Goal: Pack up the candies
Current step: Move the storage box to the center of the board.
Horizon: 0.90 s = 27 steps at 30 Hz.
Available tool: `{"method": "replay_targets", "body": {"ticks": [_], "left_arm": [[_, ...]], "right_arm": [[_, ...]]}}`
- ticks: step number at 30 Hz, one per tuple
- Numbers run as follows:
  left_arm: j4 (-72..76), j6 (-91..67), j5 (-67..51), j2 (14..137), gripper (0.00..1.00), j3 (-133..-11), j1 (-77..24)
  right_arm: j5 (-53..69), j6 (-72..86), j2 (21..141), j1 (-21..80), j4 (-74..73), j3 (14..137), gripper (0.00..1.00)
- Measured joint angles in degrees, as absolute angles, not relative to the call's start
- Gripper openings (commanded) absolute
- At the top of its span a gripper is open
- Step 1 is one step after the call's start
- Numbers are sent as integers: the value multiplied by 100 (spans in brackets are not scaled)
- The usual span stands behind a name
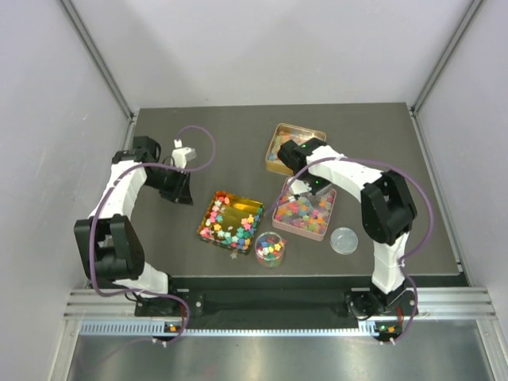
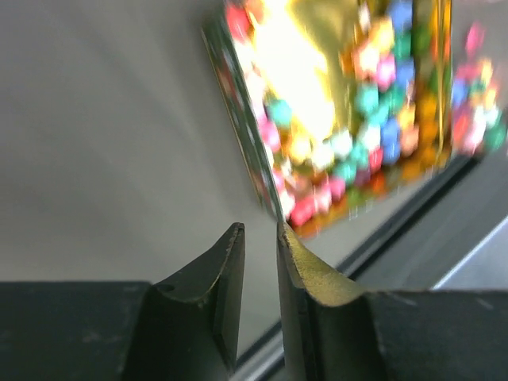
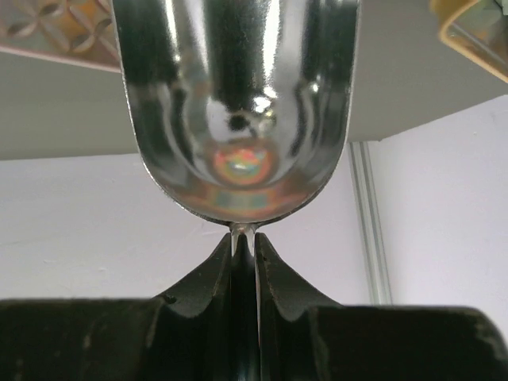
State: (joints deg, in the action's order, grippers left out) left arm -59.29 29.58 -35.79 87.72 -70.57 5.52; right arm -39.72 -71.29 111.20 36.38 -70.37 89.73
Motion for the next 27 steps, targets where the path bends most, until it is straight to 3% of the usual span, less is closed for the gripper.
{"method": "replay_targets", "body": {"ticks": [8, 16, 27], "left_arm": [[-7321, 4720, -3162, 7697, 22, -6403, 626], [-7540, 5725, -2943, 7907, 18, -6106, 497], [-7596, 5953, -2888, 8506, 17, -5767, -1111]], "right_arm": [[-4084, -6681, 11408, 4018, -7008, 9194, 0], [-4025, -6576, 11421, 4333, -6899, 9074, 0], [-3920, -6600, 11421, 4355, -6792, 8882, 0]]}}
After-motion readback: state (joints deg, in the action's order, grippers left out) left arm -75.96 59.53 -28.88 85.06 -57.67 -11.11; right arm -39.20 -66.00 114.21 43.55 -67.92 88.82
